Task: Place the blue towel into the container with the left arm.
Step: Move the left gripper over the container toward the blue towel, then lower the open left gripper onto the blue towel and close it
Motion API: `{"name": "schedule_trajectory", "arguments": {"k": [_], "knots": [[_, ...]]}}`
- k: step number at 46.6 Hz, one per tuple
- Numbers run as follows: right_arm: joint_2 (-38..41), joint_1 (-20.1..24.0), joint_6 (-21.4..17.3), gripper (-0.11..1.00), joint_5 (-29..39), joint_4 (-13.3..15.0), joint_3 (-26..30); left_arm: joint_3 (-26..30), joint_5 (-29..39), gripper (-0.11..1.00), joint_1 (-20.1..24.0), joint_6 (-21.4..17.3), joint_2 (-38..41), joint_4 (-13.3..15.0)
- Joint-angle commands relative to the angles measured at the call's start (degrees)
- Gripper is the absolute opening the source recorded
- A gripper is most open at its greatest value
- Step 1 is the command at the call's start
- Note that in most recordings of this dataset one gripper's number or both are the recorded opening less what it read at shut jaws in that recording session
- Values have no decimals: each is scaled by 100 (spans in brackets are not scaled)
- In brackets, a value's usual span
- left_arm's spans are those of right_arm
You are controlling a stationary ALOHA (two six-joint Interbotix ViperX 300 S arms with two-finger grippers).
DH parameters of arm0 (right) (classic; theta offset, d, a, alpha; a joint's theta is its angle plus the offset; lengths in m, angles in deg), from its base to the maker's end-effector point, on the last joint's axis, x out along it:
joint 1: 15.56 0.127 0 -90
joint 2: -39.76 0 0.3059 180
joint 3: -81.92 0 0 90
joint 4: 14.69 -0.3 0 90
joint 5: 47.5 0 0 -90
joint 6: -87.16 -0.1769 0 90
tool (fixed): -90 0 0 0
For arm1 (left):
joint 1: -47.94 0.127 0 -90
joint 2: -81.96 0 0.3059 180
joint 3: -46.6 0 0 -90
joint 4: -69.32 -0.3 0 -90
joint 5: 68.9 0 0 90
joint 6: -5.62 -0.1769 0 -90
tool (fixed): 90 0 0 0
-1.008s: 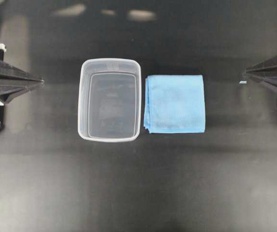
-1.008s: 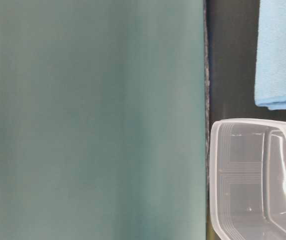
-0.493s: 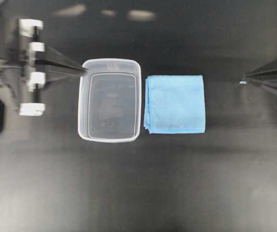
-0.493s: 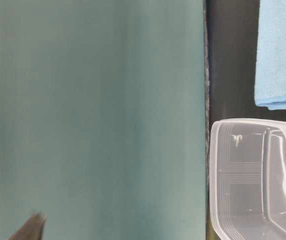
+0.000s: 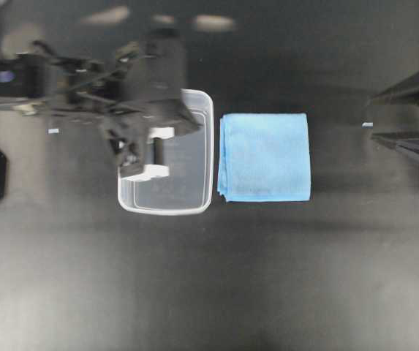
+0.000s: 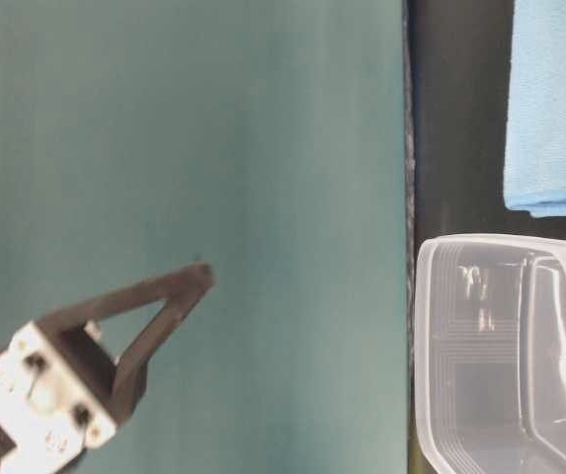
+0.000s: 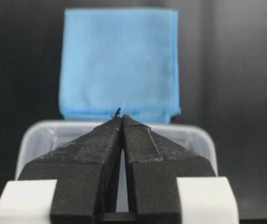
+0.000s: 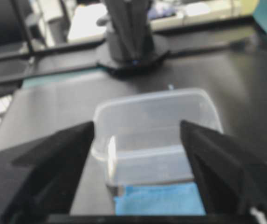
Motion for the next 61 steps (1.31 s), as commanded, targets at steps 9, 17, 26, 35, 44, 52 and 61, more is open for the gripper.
{"name": "schedule_trajectory", "arguments": {"k": [9, 17, 26, 35, 44, 52, 61], "knots": [[-413, -35, 26, 75, 114, -18, 53, 1336, 650, 27, 9, -88, 1125, -26], [-835, -35, 44, 75, 396, -18, 105, 1969, 861, 78, 9, -35, 1837, -26], [-1248, -35, 53, 75, 870, -18, 246, 2514, 1134, 90, 35, -97, 2681, -26], [-1494, -35, 62, 75, 1389, -18, 413, 2725, 958, 90, 105, -88, 3322, -18], [-1529, -35, 26, 75, 1573, -18, 431, 2742, 923, 90, 97, -97, 3718, -26], [-1512, -35, 9, 75, 1608, -26, 422, 2742, 861, 90, 62, -97, 3955, -26], [-1521, -62, 0, 75, 1617, -18, 422, 2751, 835, 89, 62, -97, 4175, -26]]}}
